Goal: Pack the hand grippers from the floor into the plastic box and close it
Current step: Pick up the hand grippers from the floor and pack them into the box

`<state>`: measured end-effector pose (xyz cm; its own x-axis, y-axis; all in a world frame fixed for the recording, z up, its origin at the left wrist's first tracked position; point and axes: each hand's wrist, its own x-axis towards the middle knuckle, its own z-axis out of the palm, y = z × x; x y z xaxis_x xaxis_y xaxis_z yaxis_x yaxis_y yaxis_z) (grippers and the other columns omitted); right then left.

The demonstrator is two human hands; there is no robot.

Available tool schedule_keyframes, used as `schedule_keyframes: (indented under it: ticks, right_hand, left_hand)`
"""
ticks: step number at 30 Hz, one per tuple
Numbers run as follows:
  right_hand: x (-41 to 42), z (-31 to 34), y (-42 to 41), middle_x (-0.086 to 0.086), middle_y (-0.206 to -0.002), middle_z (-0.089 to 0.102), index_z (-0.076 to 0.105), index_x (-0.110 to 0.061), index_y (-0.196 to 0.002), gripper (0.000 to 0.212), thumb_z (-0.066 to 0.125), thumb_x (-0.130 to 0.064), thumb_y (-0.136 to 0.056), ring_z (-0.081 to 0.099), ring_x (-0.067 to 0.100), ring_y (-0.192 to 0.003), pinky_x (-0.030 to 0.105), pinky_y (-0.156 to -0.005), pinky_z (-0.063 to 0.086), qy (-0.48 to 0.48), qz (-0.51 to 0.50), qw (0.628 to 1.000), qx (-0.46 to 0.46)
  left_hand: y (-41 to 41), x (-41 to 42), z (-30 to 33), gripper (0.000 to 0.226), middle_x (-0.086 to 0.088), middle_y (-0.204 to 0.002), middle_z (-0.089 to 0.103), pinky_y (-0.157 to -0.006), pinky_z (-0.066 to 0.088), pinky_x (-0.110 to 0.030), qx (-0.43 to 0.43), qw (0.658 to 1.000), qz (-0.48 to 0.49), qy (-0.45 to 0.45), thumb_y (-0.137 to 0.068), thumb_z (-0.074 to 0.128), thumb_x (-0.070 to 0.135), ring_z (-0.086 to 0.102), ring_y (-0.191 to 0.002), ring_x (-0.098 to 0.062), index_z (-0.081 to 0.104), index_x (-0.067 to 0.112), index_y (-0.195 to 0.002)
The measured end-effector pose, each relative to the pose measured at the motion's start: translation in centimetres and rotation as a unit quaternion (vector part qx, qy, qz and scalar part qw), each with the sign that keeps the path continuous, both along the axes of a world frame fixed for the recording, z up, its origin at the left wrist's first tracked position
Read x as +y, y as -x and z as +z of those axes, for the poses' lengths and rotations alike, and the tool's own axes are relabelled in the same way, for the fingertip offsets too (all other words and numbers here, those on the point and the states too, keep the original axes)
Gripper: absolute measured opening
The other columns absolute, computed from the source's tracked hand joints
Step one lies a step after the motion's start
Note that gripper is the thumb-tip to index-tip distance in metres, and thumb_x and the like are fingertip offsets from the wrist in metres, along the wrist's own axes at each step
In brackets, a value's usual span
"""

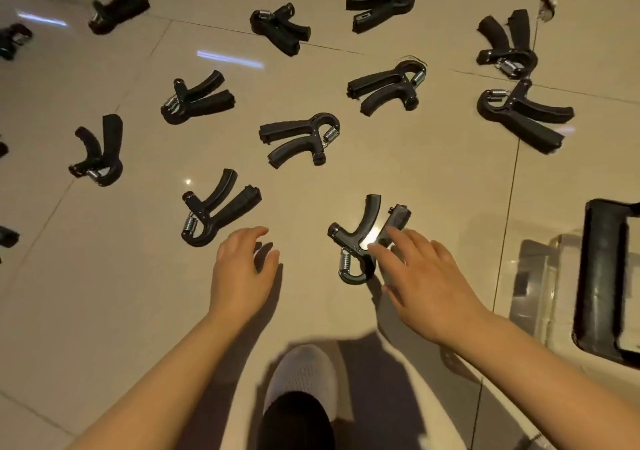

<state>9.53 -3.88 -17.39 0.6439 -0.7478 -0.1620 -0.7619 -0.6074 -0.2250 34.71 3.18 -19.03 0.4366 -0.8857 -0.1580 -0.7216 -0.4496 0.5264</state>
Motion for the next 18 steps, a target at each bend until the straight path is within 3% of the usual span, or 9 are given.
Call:
schedule_keyframes:
  ticks: [3, 6, 10, 15, 18]
  right_hand:
    - [-2.5, -1.3, -1.8, 0.018, -0.123, 0.059, 0.062, -0.016, -0.116, 0.067, 0.075, -0.006, -0.051, 0.058, 0.042, -0.108, 0.057, -0.079, 0.048, 0.006, -0.006, 1.000, 0.029]
    - [-4.4, -2.5, -3.0, 0.020, -0.121, 0.061, 0.067, -0.014, -0.110, 0.072, 0.075, 0.000, -0.039, 0.061, 0.042, -0.104, 0.057, -0.076, 0.049, 0.014, 0.014, 0.998, 0.063]
    - [-5.6, -3.8, -2.8, 0.017, -0.128, 0.057, 0.065, -0.015, -0.116, 0.083, 0.074, 0.000, -0.035, 0.061, 0.037, -0.101, 0.048, -0.070, 0.052, -0.012, 0.046, 0.994, 0.100]
    - [-5.7, -3.5, -1.4, 0.019, -0.127, 0.057, 0.063, -0.016, -0.122, 0.093, 0.067, 0.002, -0.031, 0.062, 0.035, -0.094, 0.043, -0.057, 0.050, -0.020, 0.068, 0.990, 0.120]
    - [-5.6, -3.0, -0.1, 0.019, -0.126, 0.058, 0.062, -0.017, -0.124, 0.099, 0.065, 0.001, -0.027, 0.063, 0.033, -0.091, 0.040, -0.054, 0.051, -0.042, 0.079, 0.984, 0.156]
  left_hand:
    - [-2.3, -2.0, -0.6, 0.041, -0.006, -0.129, 0.050, -0.102, 0.034, -0.039, -0.033, 0.999, 0.006, 0.007, -0.087, 0.061, 0.021, 0.041, -0.123, -0.025, 0.052, 0.015, -0.127]
    - [-4.1, -3.2, -1.1, 0.046, -0.009, -0.136, 0.044, -0.106, 0.029, -0.044, -0.063, 0.998, 0.014, -0.020, -0.087, 0.060, 0.023, 0.034, -0.129, -0.027, 0.048, 0.015, -0.131]
    - [-6.3, -4.2, -1.5, 0.056, -0.012, -0.148, 0.030, -0.110, 0.024, -0.051, -0.105, 0.992, -0.001, -0.067, -0.088, 0.059, 0.028, 0.024, -0.137, -0.031, 0.040, 0.017, -0.139]
    - [-8.5, -6.4, -1.6, 0.064, -0.018, -0.153, 0.018, -0.109, 0.023, -0.053, -0.146, 0.981, -0.058, -0.117, -0.087, 0.061, 0.032, 0.022, -0.138, -0.036, 0.034, 0.018, -0.143]
    - [-8.6, -6.9, -1.7, 0.073, -0.017, -0.155, 0.008, -0.112, 0.018, -0.049, -0.121, 0.972, -0.073, -0.189, -0.088, 0.056, 0.040, 0.013, -0.141, -0.035, 0.020, 0.022, -0.148]
